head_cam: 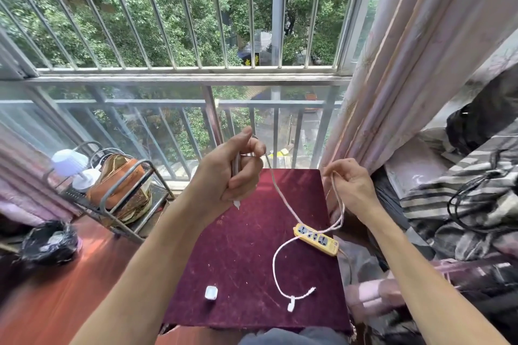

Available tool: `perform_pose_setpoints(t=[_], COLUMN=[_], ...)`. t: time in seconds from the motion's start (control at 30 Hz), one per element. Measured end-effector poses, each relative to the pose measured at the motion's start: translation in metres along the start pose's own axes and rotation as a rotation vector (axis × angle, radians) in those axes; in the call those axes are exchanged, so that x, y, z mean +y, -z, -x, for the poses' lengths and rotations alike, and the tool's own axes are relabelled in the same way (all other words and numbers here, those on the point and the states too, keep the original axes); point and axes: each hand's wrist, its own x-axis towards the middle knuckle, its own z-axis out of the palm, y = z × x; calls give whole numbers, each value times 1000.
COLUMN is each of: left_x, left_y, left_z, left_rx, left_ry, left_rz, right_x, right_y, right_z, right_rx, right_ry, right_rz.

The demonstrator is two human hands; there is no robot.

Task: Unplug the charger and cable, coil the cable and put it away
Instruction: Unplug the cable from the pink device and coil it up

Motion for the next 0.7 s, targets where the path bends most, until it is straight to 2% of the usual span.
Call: perform_pose_setpoints(t=[0.07, 0.1, 0.17, 0.23, 0.27, 0.33, 0.4, 0.43, 0.63, 0.7], left_x=[-4, -6, -11, -15, -18, -24, -30, -32, -25, -20], left_y=[0, 0, -4, -10, -13, -21, -29, -32, -26, -18], left_z=[1, 1, 1, 2, 2, 2, 1, 0, -3, -5], left_rx=[12, 18, 5, -21, -33, -61, -93, -108, -80, -38], left_ry=[15, 21, 25, 40, 54, 90, 127, 139, 38, -8], left_rz=[9, 11, 6, -16, -24, -21, -4, 7, 35, 16], right_x=[0, -1, -3, -15, -26, -52, -73, -80, -105, -104], right_y=[1, 2, 0, -9, -16, -31, -48, -56, -87, -89], right_z=[2, 3, 8, 15, 19, 30, 38, 40, 67, 76], right_rx=[-84, -183, -365, -391, -367, -357, -446, -485, -486, -575], right_ry=[-38, -38, -38, -5, 42, 125, 141, 147, 181, 152], right_rz=[-104, -9, 342, 498, 442, 141, -155, -222, 12, 135])
